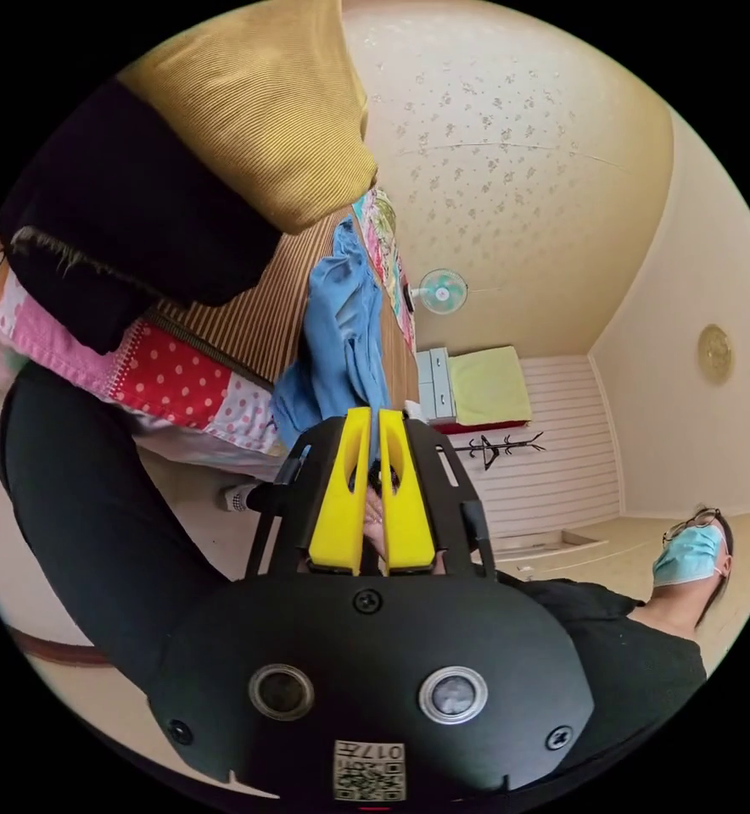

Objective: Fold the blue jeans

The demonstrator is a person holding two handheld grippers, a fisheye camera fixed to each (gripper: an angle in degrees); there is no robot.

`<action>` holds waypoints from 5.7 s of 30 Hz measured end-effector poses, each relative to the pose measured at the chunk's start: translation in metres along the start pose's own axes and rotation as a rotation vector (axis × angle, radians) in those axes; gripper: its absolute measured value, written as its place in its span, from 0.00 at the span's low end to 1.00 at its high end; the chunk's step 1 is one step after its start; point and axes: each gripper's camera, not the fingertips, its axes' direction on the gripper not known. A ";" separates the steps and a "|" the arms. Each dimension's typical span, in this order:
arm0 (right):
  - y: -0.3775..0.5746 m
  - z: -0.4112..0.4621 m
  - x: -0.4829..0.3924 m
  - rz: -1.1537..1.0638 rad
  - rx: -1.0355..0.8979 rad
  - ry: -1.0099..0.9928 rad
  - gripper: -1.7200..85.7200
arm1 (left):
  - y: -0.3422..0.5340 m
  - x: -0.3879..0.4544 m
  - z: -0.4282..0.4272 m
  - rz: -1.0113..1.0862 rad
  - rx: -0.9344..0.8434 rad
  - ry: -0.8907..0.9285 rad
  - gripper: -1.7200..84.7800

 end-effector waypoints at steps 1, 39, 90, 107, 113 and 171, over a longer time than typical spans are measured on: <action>0.000 -0.024 -0.024 -0.074 0.046 -0.064 0.06 | 0.002 0.010 -0.004 0.041 -0.028 -0.006 0.01; 0.206 -0.310 -0.064 0.798 0.800 0.997 0.16 | 0.151 0.040 0.161 0.161 -0.397 -0.340 0.02; 0.270 0.035 -0.126 0.156 -0.421 -0.268 0.03 | 0.109 0.009 0.249 0.107 -0.693 -0.082 0.02; 0.092 -0.267 0.042 0.353 0.490 0.264 0.11 | 0.093 -0.001 0.197 0.224 -0.698 -0.072 0.01; 0.036 -0.280 0.164 0.509 0.622 0.292 0.12 | 0.078 -0.007 0.192 0.213 -0.725 -0.073 0.01; 0.251 0.021 0.047 0.493 0.183 0.741 0.11 | 0.010 0.003 0.144 0.270 -0.348 -0.676 0.14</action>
